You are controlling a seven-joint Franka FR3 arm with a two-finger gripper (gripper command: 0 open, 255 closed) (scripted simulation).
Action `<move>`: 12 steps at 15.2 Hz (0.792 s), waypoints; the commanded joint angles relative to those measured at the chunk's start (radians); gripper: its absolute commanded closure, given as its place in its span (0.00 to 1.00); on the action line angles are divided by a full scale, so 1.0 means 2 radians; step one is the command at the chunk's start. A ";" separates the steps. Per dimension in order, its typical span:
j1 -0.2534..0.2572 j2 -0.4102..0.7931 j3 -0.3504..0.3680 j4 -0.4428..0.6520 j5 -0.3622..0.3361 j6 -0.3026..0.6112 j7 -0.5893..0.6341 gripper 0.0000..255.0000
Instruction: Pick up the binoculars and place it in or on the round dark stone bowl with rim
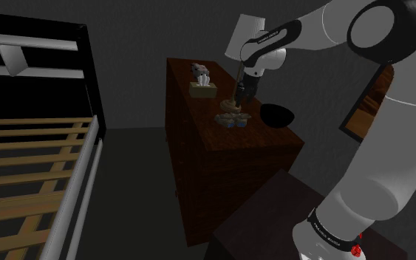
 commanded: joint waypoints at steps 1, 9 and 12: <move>-0.009 0.036 0.000 0.033 0.013 0.004 -0.019 0.00; -0.022 0.095 0.007 0.059 0.034 0.038 -0.042 0.00; -0.023 0.101 0.008 0.056 0.037 0.046 -0.044 0.00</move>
